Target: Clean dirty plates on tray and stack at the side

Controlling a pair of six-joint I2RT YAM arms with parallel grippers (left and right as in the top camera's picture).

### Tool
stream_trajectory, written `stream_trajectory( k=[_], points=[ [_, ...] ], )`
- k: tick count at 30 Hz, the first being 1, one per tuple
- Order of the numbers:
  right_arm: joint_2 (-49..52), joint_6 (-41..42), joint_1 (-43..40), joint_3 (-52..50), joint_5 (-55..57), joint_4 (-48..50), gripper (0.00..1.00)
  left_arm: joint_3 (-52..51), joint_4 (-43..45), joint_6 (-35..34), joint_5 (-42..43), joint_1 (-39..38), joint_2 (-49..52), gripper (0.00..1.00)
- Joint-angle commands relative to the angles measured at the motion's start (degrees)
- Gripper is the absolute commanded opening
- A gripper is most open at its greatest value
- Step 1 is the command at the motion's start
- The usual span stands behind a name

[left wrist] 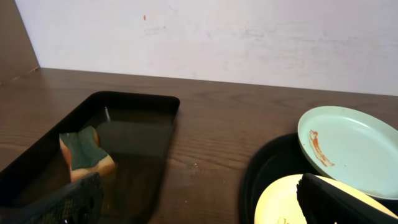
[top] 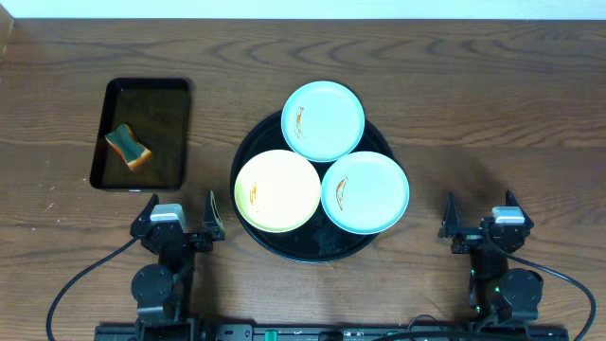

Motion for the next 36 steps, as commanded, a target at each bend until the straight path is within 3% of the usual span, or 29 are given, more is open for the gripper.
stream_trajectory(
  k=[1, 5, 10, 12, 15, 20, 22, 24, 29, 36],
  points=[
    [-0.3, -0.4, -0.5, -0.1, 0.4, -0.2, 0.99, -1.2, -1.6, 0.0, -0.1, -0.2, -0.3, 0.99],
    [-0.3, -0.4, -0.5, -0.1, 0.4, -0.2, 0.99, -1.2, 0.4, -0.1, -0.1, -0.2, -0.3, 0.99],
    [-0.3, -0.4, -0.5, -0.1, 0.4, -0.2, 0.99, -1.1, 2.5, -24.0, 23.0, -0.2, -0.3, 0.99],
    [-0.3, -0.4, -0.5, -0.1, 0.4, -0.2, 0.99, -1.1, 3.0, -27.2, 24.4, -0.2, -0.3, 0.99],
    [-0.3, -0.4, -0.5, -0.1, 0.4, -0.2, 0.99, -1.1, 8.7, -28.5, 24.9, -0.2, -0.3, 0.99],
    [-0.3, -0.4, -0.5, -0.1, 0.4, -0.2, 0.99, -0.4, 27.6, -27.4, 27.0, -0.2, -0.3, 0.99],
    [-0.3, -0.4, -0.5, -0.1, 0.4, -0.2, 0.99, 1.1, 29.2, -25.6, 25.2, -0.2, -0.3, 0.99],
    [-0.3, -0.4, -0.5, -0.1, 0.4, -0.2, 0.99, 4.9, 25.5, -21.3, 22.5, -0.2, 0.2, 0.99],
    [-0.3, -0.4, -0.5, -0.1, 0.4, -0.2, 0.99, 17.6, 6.7, -11.4, 15.6, -0.2, 7.6, 1.00],
    [-0.3, -0.4, -0.5, -0.1, 0.4, -0.2, 0.99, 48.1, -31.9, -5.4, 6.6, -0.2, 38.3, 0.99]
  ],
)
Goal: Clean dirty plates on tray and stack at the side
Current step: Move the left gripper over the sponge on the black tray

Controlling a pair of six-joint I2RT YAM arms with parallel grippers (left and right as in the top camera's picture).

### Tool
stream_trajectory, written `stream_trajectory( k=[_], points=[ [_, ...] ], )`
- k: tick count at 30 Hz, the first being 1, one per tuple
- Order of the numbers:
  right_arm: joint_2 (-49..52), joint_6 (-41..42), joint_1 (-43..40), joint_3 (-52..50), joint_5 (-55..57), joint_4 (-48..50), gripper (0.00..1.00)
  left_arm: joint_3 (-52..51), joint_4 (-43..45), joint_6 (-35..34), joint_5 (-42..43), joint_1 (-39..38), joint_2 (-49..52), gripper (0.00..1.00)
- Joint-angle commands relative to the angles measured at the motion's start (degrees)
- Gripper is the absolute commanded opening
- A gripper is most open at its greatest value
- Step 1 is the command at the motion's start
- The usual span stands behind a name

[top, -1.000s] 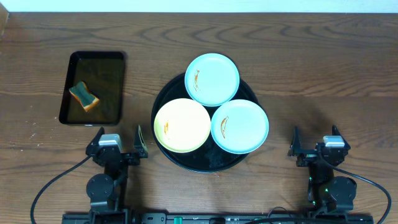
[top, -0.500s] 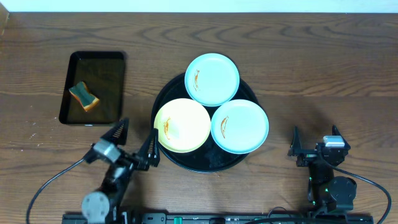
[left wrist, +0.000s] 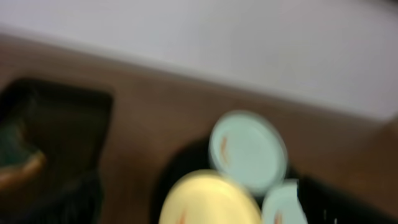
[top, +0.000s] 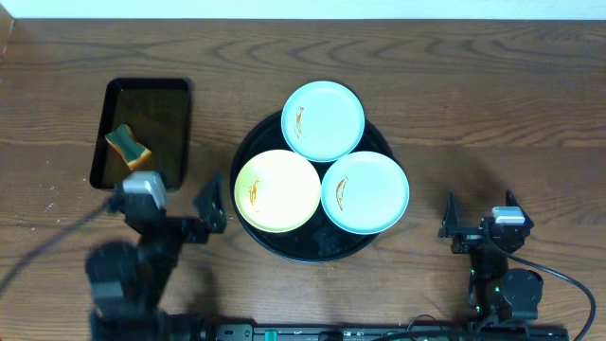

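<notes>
Three dirty plates with orange smears lie on a round black tray (top: 312, 248): a light blue plate (top: 323, 120) at the back, a yellow plate (top: 277, 191) front left, and another light blue plate (top: 365, 192) front right. A green-and-orange sponge (top: 128, 147) sits in a black rectangular tray (top: 142, 92) at the left. My left gripper (top: 169, 210) hangs open between the two trays, holding nothing. My right gripper (top: 481, 216) rests open near the front right. The left wrist view is blurred; it shows the yellow plate (left wrist: 208, 199), the back plate (left wrist: 249, 149) and the sponge (left wrist: 18, 163).
The rectangular tray seems to hold dark liquid. Bare wooden table (top: 492, 114) lies right of the round tray and behind it. Cables run from both arm bases at the front edge.
My left arm has risen from its rest pose and come forward toward the trays; its wrist view now looks down from higher and is blurred. The plates, sponge and right arm are unchanged.
</notes>
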Motion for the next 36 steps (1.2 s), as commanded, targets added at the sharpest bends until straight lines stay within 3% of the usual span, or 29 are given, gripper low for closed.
stream_trajectory(
  k=[1, 4, 7, 13, 19, 28, 33, 36],
  points=[
    [-0.3, -0.4, -0.5, -0.1, 0.4, -0.2, 0.99, 16.3, -15.2, 7.4, -7.0, -0.1, 17.6, 0.99],
    [-0.3, -0.4, -0.5, -0.1, 0.4, -0.2, 0.99, 28.9, -27.9, 7.5, -9.0, -0.1, 31.1, 1.00],
    [-0.3, -0.4, -0.5, -0.1, 0.4, -0.2, 0.99, 39.0, -35.3, 7.3, -7.9, -0.1, 41.3, 0.99],
    [-0.3, -0.4, -0.5, -0.1, 0.4, -0.2, 0.99, 48.5, -37.0, 4.0, -9.5, 0.9, 51.4, 0.99],
    [-0.3, -0.4, -0.5, -0.1, 0.4, -0.2, 0.99, 62.9, -46.7, 0.8, -10.1, 9.7, 63.5, 0.99],
    [-0.3, -0.4, -0.5, -0.1, 0.4, -0.2, 0.99, 64.9, -40.5, -1.7, -10.1, 18.0, 74.8, 0.99],
    [-0.3, -0.4, -0.5, -0.1, 0.4, -0.2, 0.99, 64.9, -36.9, -10.7, -10.1, 20.5, 82.4, 0.99],
    [-0.3, -0.4, -0.5, -0.1, 0.4, -0.2, 0.99, 64.9, -35.5, -12.1, -10.2, 21.3, 86.7, 0.99]
  ],
)
